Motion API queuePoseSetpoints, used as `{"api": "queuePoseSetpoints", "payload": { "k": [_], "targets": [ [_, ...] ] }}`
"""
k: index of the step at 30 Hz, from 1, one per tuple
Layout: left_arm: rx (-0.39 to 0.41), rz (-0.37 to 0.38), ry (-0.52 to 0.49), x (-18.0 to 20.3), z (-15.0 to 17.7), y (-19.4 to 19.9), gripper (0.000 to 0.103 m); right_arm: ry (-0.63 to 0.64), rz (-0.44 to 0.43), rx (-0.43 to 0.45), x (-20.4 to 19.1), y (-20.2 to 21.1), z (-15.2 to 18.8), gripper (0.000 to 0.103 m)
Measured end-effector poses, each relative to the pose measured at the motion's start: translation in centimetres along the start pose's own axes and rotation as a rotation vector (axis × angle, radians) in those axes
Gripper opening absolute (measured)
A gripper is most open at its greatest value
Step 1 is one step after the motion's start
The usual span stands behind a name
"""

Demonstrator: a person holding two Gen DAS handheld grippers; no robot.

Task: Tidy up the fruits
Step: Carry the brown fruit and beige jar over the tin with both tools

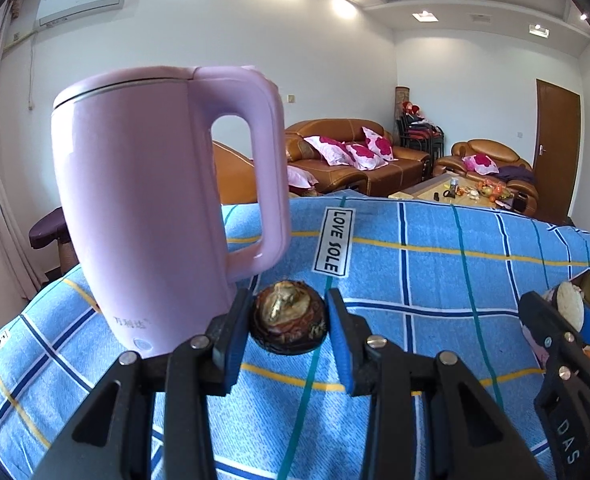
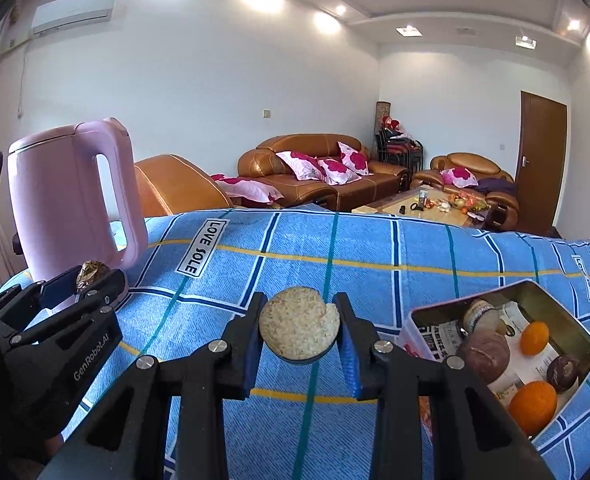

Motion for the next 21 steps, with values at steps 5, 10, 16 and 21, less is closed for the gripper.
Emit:
{"api": "queuePoseSetpoints", "payload": {
  "k": [5,10,16,21],
  "targets": [
    [-0.009,0.004,0.001,0.9,0.5,0.7,0.039,-0.009,-0.007,-0.011,0.8,0.4,0.5,0.036],
    [-0.003,0.011,-0.01,2.2,0.7,1.3,0.039,-0.004,-0.012,-0.015,1.3,1.1,1.0,0.036],
    [0.0,0.023,-0.012,3.1,0.9,1.9,0.039,0.002,-0.018,-0.017,1.7,1.8,1.4,0.036],
    [-0.003,0.029,0.001,3.2,1.1,2.1,0.039,0.011,-0.017,-0.009,1.9,2.3,1.5,0.036]
  ]
}}
Point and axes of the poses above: each gripper's, at about its wrist camera, not at the fingertips, and y roughly against the way its jaws point, x to its right, z to its underside, the point moved 9 cm from there along -y, roughly the way its jaws point, and after that the axes turned 3 degrees about y, right-handed, at the moved point
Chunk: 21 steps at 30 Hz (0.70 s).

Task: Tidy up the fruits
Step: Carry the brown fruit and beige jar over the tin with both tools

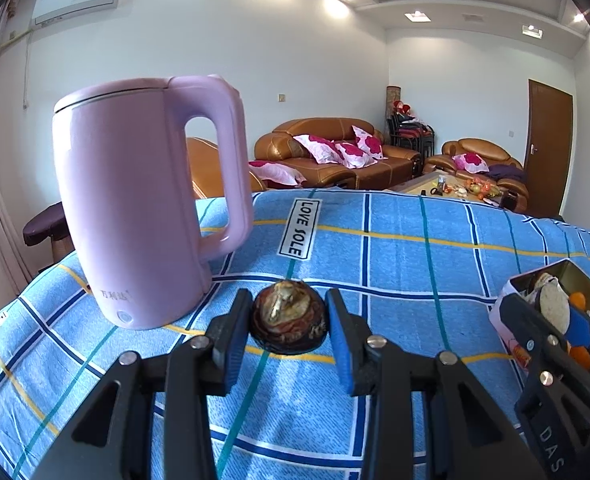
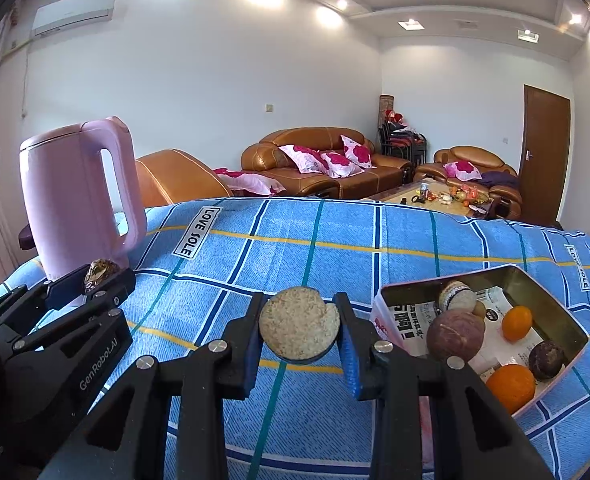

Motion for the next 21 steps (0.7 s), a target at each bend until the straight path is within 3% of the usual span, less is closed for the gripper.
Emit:
{"api": "queuePoseSetpoints", "payload": {
  "k": [21],
  "targets": [
    [0.04,0.022,-0.001,1.5,0.6,2.4,0.039,0.036,-0.015,0.035,0.4,2.3,0.5,0.036]
  ]
}}
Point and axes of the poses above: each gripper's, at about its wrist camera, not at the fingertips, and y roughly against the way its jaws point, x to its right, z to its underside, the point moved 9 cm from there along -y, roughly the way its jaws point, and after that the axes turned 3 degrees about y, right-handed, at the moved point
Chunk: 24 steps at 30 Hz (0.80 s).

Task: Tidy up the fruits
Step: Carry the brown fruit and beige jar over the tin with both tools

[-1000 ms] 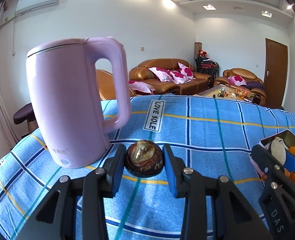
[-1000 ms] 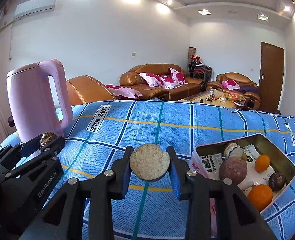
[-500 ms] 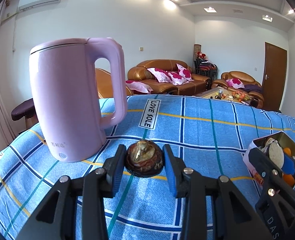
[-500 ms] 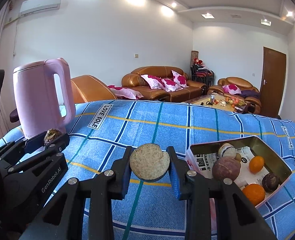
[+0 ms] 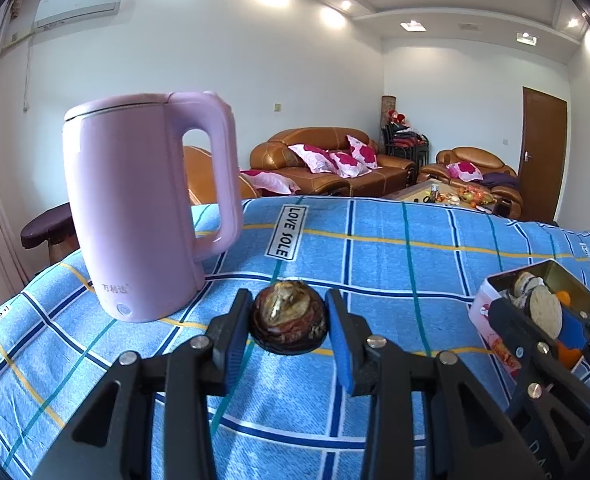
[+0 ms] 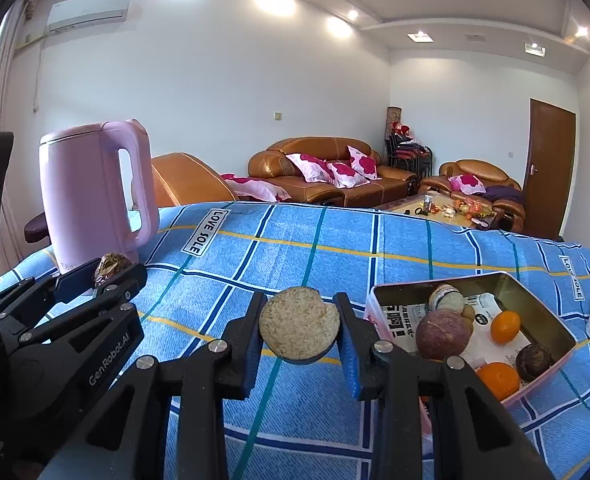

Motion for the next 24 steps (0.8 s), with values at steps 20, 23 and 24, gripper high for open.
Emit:
{"api": "queuePoseSetpoints", "payload": {
  "k": [20,23,24],
  "targets": [
    [0.018,0.048,-0.04,4.6,0.8,2.5,0.039,-0.036,0.037,0.001,4.9,2.4,1.3,0.036],
    [0.022,0.054,-0.045,5.2,0.9,2.8,0.039,-0.037,0.041,0.001,5.6,2.7,1.5,0.036],
    [0.022,0.056,-0.047,5.4,0.9,2.9,0.039,-0.036,0.042,0.001,5.8,2.8,1.6,0.036]
  ]
}}
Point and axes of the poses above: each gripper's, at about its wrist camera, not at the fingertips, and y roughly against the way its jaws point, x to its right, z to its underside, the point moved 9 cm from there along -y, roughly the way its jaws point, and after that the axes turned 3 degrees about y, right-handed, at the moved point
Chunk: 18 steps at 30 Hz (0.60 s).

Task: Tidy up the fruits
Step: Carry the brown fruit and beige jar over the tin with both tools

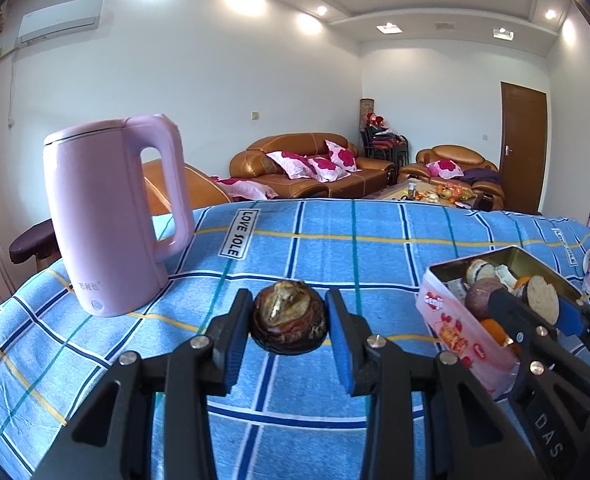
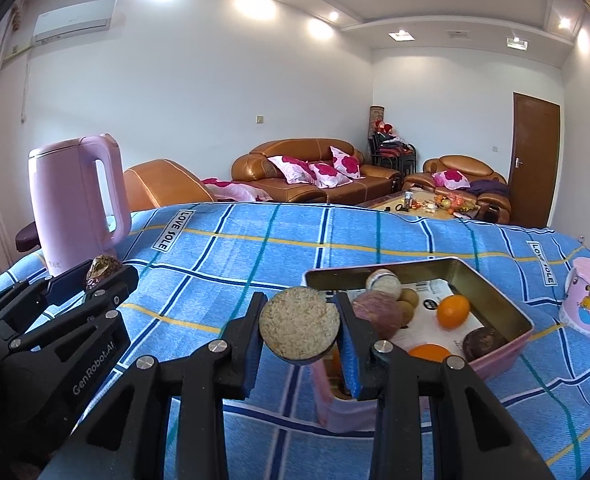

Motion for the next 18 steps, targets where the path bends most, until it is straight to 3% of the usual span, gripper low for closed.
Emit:
{"api": "queuePoseSetpoints", "payload": {
  "k": [18],
  "targets": [
    [-0.03,0.113,-0.035,6.9,1.0,1.1,0.039,-0.032,0.078,0.0,6.6,1.5,0.9,0.036]
  ]
}}
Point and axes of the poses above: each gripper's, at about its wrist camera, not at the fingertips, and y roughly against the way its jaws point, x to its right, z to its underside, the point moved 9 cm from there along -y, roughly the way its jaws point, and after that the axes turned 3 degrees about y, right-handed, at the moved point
